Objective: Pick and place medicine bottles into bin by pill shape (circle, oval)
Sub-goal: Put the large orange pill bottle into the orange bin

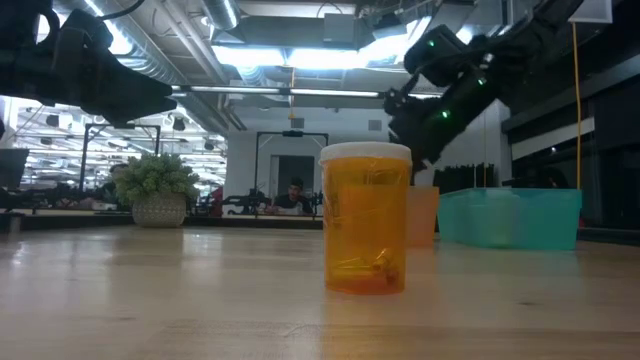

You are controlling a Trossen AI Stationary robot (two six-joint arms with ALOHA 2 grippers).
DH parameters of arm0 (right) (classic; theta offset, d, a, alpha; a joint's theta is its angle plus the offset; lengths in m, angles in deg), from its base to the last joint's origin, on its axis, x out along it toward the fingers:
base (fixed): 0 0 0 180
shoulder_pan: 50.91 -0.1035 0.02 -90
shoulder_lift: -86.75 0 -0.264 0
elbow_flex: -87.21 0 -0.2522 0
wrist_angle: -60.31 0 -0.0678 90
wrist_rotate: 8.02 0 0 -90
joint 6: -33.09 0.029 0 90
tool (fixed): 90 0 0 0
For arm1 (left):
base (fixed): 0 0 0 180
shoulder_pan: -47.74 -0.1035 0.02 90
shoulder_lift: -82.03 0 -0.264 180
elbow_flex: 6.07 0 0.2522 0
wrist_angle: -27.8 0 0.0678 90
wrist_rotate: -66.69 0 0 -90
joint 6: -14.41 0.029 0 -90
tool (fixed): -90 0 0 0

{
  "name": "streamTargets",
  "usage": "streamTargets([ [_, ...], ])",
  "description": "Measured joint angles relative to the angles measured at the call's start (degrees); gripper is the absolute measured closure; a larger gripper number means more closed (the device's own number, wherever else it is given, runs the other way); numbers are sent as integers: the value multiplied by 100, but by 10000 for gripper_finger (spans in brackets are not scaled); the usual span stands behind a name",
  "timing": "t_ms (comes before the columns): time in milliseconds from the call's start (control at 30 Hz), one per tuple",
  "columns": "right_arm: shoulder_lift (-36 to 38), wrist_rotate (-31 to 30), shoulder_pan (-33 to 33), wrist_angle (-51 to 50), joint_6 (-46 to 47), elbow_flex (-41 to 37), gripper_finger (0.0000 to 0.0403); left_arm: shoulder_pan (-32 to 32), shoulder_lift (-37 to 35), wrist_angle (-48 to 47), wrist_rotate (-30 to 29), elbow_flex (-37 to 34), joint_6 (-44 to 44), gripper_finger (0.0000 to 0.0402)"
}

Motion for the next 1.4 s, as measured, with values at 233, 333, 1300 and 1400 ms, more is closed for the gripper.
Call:
streamTargets([
  [233, 229, 83, -80, -1324, 83, 940, 120, 1, 0, 0, 0, -1, 0, 145],
  [333, 309, 340, -298, -1806, 260, 1371, 119, 0, 0, 0, 1, -1, 16, 145],
  [1300, -1191, 1080, -3722, -1679, 12, 1335, 119, 1, 0, 0, -3, -1, 44, 145],
  [1400, -1585, 1093, -3691, -1770, -337, 1734, 119, 2, -1, 0, -1, 1, 44, 145],
])
